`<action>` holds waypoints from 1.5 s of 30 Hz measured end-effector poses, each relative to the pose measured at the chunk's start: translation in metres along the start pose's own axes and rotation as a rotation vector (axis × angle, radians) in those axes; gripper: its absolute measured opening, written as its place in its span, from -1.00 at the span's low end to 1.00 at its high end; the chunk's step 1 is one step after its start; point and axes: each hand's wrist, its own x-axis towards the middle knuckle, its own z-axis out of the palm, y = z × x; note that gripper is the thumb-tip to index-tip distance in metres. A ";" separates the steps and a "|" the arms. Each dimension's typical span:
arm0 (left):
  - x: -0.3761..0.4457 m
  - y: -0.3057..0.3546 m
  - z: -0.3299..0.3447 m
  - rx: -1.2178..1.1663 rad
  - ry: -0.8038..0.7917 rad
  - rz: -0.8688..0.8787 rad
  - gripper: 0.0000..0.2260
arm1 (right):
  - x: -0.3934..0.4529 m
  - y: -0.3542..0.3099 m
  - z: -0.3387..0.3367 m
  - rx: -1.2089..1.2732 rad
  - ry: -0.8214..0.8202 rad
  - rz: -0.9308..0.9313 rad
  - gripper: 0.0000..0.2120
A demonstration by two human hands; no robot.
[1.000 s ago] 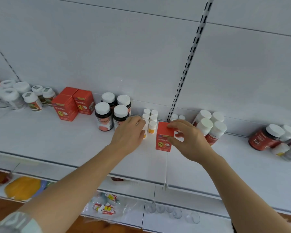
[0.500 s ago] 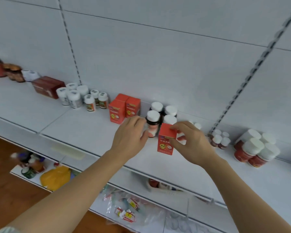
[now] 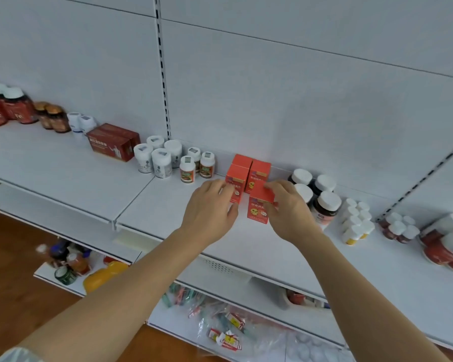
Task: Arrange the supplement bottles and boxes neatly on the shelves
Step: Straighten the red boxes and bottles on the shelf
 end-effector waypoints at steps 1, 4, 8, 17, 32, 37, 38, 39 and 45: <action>0.005 -0.004 0.001 -0.006 -0.005 -0.001 -0.75 | 0.007 0.001 0.004 -0.004 0.008 0.018 -0.56; 0.019 -0.014 0.007 -0.021 -0.007 0.004 -0.75 | 0.025 0.005 0.017 -0.013 0.020 0.053 -0.56; 0.037 -0.025 0.017 -0.028 -0.020 -0.004 -0.74 | 0.037 0.011 0.032 -0.006 0.033 0.049 -0.57; 0.063 -0.036 0.035 -0.074 -0.040 -0.003 -0.75 | 0.039 0.016 0.048 -0.100 0.102 0.083 -0.57; 0.083 -0.062 0.033 -0.120 -0.098 0.057 -0.73 | 0.052 0.002 0.059 -0.207 0.133 0.119 -0.57; 0.088 -0.049 0.032 -0.134 -0.070 0.110 -0.74 | 0.038 -0.006 0.044 -0.286 0.178 0.113 -0.57; 0.089 -0.045 0.033 -0.134 -0.070 0.124 -0.74 | 0.033 -0.006 0.039 -0.313 0.192 0.100 -0.59; 0.090 -0.040 0.033 -0.133 -0.075 0.138 -0.73 | 0.027 -0.006 0.033 -0.342 0.208 0.090 -0.61; 0.090 0.013 0.037 -0.142 -0.078 0.237 -0.73 | -0.016 0.006 -0.006 -0.491 0.288 0.126 -0.65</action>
